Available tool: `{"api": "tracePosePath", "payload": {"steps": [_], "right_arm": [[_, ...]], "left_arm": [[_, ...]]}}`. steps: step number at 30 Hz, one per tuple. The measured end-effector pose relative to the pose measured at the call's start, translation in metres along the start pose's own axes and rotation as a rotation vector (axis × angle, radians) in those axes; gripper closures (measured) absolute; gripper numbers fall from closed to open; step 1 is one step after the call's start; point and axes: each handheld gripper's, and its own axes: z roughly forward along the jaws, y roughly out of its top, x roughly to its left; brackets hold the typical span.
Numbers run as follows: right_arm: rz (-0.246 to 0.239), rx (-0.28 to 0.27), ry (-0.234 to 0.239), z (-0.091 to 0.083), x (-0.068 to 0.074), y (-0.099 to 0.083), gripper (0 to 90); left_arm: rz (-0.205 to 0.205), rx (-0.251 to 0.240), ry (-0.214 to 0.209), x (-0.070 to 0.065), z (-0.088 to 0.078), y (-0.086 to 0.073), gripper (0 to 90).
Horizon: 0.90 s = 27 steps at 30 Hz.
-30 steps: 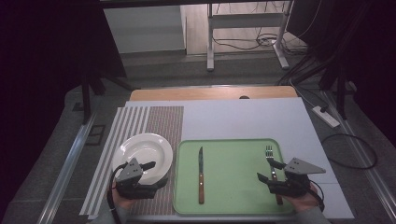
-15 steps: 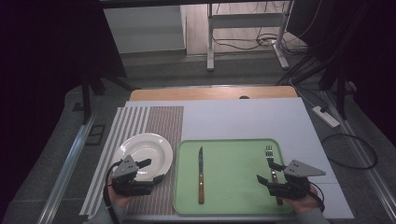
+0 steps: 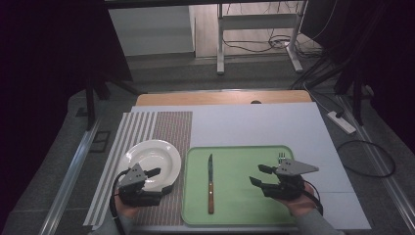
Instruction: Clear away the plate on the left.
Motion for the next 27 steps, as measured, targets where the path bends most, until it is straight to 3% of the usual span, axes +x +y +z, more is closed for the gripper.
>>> {"api": "tracePosePath", "payload": {"steps": [7, 12, 17, 27], "right_arm": [[-0.002, 0.025, 0.059, 0.028, 0.006, 0.019, 62.7], [-0.043, 0.050, 0.081, 0.050, 0.011, 0.032, 77.1], [-0.032, 0.053, 0.126, 0.072, 0.016, 0.045, 87.4], [-0.018, 0.054, 0.189, 0.110, 0.026, 0.063, 89.5]], "left_arm": [[0.002, -0.001, -0.010, -0.001, 0.000, -0.001, 23.1], [0.008, 0.006, -0.017, -0.003, 0.002, -0.001, 22.9], [0.009, 0.007, -0.021, -0.003, 0.003, -0.001, 22.9], [0.012, 0.006, -0.019, -0.005, 0.004, -0.001, 22.9]]}}
